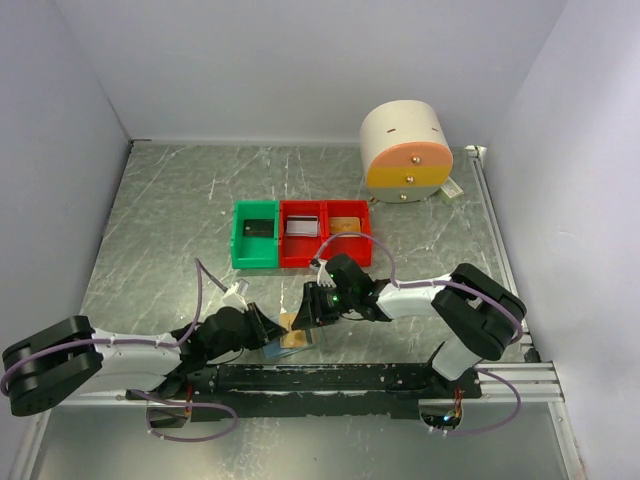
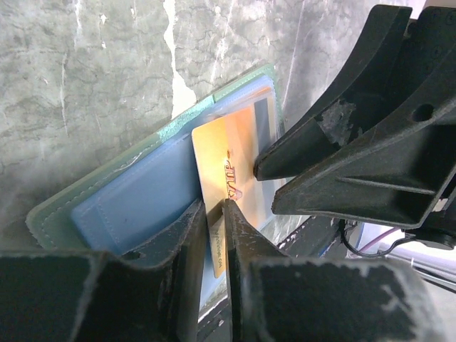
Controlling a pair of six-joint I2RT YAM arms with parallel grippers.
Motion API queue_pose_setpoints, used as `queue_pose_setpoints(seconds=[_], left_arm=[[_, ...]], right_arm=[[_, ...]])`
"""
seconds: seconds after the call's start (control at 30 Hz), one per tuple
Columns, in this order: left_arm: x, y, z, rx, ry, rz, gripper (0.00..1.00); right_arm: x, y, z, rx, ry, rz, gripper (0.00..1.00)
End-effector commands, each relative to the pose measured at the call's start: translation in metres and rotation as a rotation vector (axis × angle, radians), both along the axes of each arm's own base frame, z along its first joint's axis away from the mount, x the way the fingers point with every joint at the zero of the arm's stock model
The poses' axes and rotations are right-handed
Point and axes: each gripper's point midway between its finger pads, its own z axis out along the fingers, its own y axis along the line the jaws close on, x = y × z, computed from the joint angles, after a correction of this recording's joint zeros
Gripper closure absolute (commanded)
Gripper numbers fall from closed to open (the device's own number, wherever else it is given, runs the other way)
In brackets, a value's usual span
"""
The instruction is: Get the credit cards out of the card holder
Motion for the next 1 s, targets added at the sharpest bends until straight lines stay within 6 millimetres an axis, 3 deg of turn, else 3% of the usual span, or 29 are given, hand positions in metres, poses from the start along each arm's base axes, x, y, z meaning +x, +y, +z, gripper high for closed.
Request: queue_pose_setpoints(seconds=[0.0, 0.13, 0.33, 0.5, 0.8, 0.97], left_arm=[[-0.003, -0.026, 0.042, -0.166, -0.072, -0.087, 0.74], [-0.005, -0.032, 0.044, -0.157, -0.081, -0.121, 0.73], [-0.002, -0.027, 0.04, -0.143, -0.069, -0.088, 0.93], [-0.001, -0.019, 0.039, -0.083, -0.059, -0.066, 0.93], [0.0, 0.015, 0.033, 0.065, -0.02, 0.017, 0.93], [-0.003, 0.026, 0.041, 0.095, -0.021, 0.026, 0.93]], right_arm=[[-0.012, -0.022, -0.036, -0.131, 0.045, -0.012, 0.62], [-0.012, -0.021, -0.036, -0.131, 0.042, -0.009, 0.62], [-0.009, -0.02, -0.033, -0.132, 0.034, -0.014, 0.62], [-0.003, -0.023, -0.028, -0.141, 0.011, -0.022, 0.62], [0.01, -0.024, -0.013, -0.162, -0.051, -0.044, 0.62], [0.014, -0.017, 0.006, -0.102, -0.087, -0.035, 0.61]])
